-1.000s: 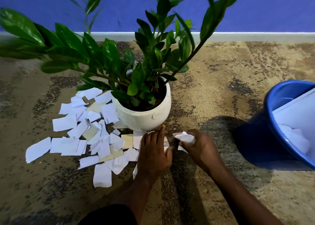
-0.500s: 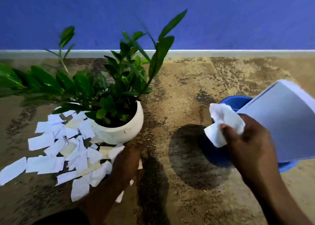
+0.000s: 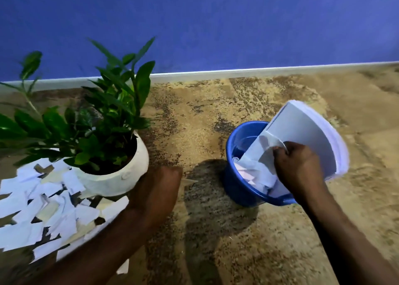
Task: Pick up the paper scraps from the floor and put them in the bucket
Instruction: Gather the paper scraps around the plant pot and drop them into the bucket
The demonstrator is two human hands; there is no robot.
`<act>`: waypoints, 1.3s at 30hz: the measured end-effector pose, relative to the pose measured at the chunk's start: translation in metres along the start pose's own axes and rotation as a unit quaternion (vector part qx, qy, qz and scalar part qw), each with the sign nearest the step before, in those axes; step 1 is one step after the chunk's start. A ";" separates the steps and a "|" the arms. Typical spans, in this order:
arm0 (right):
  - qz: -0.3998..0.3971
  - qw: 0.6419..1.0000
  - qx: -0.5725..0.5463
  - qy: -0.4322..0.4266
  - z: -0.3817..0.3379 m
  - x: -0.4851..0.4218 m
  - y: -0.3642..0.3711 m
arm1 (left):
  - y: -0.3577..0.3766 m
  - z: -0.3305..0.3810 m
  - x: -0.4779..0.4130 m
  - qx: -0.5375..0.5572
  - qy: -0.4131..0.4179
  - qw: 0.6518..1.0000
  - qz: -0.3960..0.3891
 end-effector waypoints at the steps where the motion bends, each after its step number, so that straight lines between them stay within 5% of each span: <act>1: 0.001 1.000 -0.004 -0.007 -0.001 0.003 0.002 | -0.022 0.010 0.001 0.019 0.011 0.999 0.043; 10: 0.015 1.000 0.015 -0.004 0.010 0.010 0.003 | -0.127 0.090 -0.002 0.288 0.073 0.927 0.229; 20: 0.116 0.990 -0.079 0.015 0.012 0.018 -0.041 | -0.078 0.157 -0.059 0.376 0.043 0.911 0.162; 25: 0.132 0.985 -0.109 0.010 0.009 0.019 -0.044 | -0.058 0.160 -0.069 0.500 0.064 0.855 0.125; 33: 0.169 0.961 -0.177 -0.129 -0.041 0.062 -0.044 | -0.054 0.114 -0.027 0.541 0.065 0.806 0.232; 37: 0.101 0.952 -0.213 -0.194 -0.074 0.101 -0.005 | -0.012 0.064 0.024 0.524 0.039 0.797 0.297; 39: 0.011 0.956 -0.222 -0.191 -0.083 0.120 0.042 | 0.024 0.030 0.050 0.472 -0.009 0.824 0.313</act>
Point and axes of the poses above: each hand's wrist, its own x-axis away from the middle knuckle, its own y-axis out of the palm, z = x × y, the point moved 10 cm from there along -x, towards the middle knuckle, and after that the axes turned 4 degrees about z, right-handed, at the moved point
